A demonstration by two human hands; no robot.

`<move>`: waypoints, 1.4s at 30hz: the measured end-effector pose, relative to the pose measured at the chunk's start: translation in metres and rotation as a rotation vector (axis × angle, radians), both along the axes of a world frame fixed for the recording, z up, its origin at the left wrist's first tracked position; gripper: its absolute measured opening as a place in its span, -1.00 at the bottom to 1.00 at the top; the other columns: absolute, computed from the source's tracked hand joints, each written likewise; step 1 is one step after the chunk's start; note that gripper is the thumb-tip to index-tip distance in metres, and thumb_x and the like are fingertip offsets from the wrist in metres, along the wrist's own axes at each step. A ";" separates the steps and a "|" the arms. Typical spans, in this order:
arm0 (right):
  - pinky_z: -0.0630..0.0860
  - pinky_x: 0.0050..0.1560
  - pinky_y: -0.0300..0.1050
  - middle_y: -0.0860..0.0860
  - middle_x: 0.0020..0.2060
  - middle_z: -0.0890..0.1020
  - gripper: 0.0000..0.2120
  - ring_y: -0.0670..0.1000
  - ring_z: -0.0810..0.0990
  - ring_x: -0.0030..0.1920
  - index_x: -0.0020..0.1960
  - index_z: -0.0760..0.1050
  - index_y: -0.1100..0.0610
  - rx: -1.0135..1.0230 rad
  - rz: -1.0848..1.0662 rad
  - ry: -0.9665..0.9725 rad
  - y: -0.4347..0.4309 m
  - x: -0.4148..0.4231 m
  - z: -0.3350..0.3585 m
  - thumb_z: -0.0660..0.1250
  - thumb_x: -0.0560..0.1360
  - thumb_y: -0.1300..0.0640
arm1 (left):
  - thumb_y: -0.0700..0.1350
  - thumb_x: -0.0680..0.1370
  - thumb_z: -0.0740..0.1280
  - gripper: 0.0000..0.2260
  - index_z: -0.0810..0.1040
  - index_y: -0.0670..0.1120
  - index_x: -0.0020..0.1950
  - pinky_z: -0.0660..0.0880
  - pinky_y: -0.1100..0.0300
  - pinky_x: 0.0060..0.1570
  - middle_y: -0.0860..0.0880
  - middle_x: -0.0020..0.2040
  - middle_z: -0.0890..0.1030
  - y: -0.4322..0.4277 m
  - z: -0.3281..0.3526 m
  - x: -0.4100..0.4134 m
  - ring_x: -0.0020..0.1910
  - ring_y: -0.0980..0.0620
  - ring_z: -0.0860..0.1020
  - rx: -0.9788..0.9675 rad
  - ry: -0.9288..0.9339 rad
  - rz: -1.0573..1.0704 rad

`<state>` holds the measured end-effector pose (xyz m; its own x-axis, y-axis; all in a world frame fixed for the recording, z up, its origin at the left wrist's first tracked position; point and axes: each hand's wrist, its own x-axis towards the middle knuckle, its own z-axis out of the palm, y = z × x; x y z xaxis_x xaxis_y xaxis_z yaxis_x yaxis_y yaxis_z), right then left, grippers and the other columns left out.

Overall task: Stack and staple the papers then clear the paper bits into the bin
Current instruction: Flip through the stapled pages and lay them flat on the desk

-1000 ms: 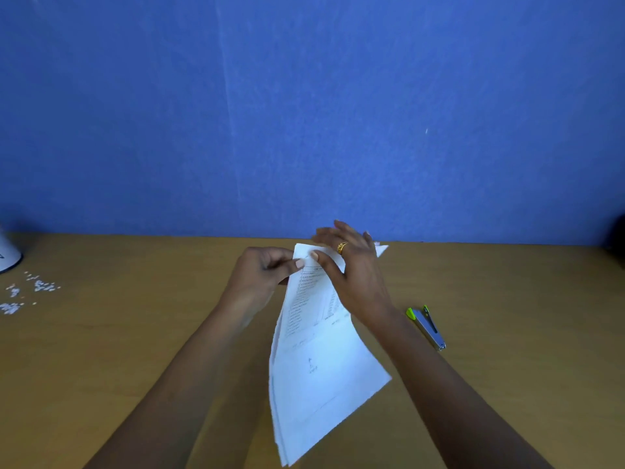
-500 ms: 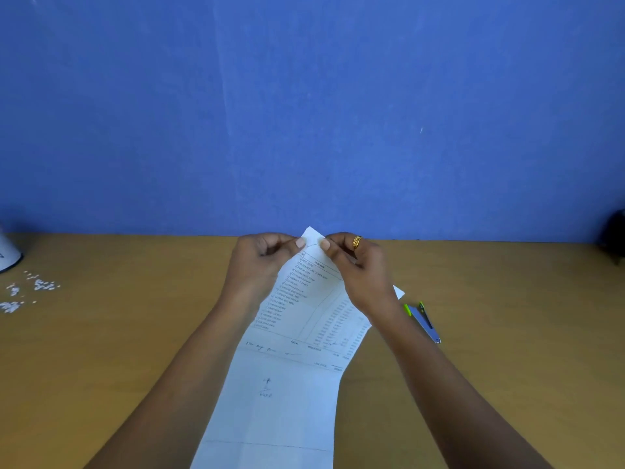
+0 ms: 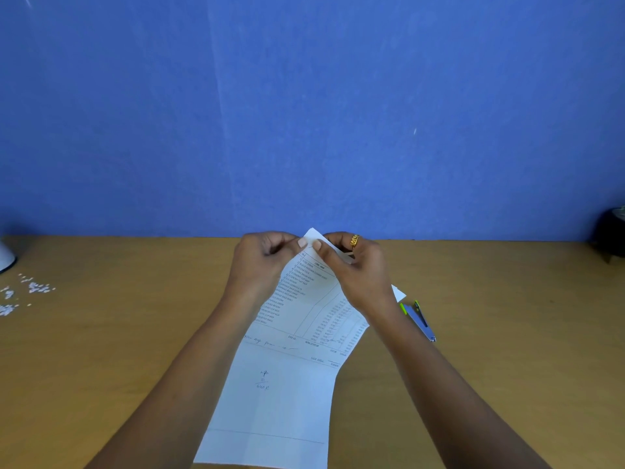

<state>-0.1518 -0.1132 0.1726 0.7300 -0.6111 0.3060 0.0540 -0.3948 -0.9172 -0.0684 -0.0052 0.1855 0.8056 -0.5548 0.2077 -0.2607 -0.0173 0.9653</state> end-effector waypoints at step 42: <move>0.49 -0.17 -0.15 -0.05 -0.09 0.66 -0.86 -0.04 0.60 -0.14 -0.07 0.64 0.12 -0.224 -0.369 0.119 0.012 0.017 -0.028 0.32 0.51 0.12 | 0.02 0.45 0.39 -0.78 0.67 -0.13 -0.22 0.41 0.33 -0.25 0.06 -0.38 0.61 -0.026 -0.028 0.000 -0.28 0.08 0.60 0.091 -0.141 0.165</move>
